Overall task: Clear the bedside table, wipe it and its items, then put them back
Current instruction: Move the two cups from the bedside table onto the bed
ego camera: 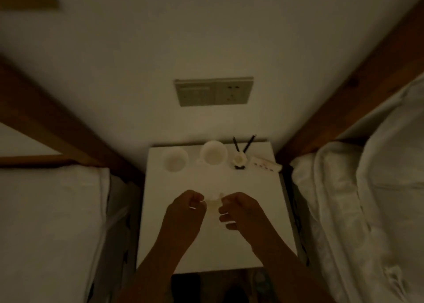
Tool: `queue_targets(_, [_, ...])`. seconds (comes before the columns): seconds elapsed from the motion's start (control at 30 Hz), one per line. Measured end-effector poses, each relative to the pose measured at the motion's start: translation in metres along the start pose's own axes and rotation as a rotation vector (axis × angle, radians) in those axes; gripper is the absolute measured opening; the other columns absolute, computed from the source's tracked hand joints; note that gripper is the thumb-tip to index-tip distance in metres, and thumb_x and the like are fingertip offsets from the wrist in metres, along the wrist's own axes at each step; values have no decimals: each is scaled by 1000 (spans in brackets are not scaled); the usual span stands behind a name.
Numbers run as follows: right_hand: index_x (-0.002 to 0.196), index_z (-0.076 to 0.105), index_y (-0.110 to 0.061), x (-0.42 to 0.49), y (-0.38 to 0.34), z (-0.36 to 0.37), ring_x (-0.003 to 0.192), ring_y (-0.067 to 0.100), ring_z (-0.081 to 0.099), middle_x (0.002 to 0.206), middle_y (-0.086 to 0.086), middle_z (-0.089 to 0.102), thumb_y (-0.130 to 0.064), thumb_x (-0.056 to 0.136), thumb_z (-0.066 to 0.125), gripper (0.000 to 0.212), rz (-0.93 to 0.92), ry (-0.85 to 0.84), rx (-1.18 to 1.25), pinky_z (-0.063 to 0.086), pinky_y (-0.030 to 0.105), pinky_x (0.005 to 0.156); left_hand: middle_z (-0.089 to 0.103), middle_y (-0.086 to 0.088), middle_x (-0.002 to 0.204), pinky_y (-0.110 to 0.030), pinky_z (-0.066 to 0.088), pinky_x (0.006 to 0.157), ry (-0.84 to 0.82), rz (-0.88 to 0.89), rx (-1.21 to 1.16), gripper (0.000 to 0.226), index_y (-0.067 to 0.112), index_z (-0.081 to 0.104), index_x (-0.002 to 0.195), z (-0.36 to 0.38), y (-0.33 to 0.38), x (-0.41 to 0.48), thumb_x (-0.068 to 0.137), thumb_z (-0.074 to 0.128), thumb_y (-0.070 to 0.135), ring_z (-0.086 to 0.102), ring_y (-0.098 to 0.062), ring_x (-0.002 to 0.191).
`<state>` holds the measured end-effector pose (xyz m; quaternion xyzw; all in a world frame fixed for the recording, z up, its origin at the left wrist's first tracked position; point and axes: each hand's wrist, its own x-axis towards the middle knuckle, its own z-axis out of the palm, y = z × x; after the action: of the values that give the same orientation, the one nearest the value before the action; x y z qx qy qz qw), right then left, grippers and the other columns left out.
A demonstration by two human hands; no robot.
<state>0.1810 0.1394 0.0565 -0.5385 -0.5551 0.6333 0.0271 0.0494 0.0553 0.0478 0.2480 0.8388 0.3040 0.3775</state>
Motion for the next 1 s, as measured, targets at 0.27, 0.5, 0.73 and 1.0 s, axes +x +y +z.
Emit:
queue_targets(0.27, [145, 36, -12, 82, -44, 48, 136, 33, 39, 147, 15, 39, -37, 90, 57, 64, -611, 252, -951, 43, 42, 104, 60, 4, 120, -27, 46, 100, 179, 346, 252, 31, 21, 54, 125, -51, -13, 77, 94, 54, 28, 58, -11, 110])
queue_targets(0.5, [153, 0, -27, 157, -47, 51, 147, 43, 3, 161, 12, -4, -46, 83, 67, 99, -282, 203, -1200, 29, 57, 113, 6, -12, 157, -51, 34, 111, 69, 333, 670, 88, 27, 5, 149, -36, -22, 142, 85, 60, 50, 11, -35, 146])
queue_targets(0.73, [145, 22, -32, 183, -45, 52, 127, 37, 37, 148, 13, 23, -33, 78, 74, 85, -276, 236, -1218, 54, 48, 87, 19, -12, 146, -46, 51, 93, -14, 299, 701, 76, 34, 19, 143, -30, -45, 168, 84, 66, 37, 29, -36, 128])
queue_targets(1.0, [139, 28, -32, 130, -38, 96, 113, 30, 46, 134, 9, 34, -44, 74, 72, 79, -441, 139, -1259, 56, 38, 79, 25, -11, 140, -41, 46, 95, 114, 110, 515, 72, 34, 21, 142, -71, -89, 101, 84, 62, 41, 34, -34, 125])
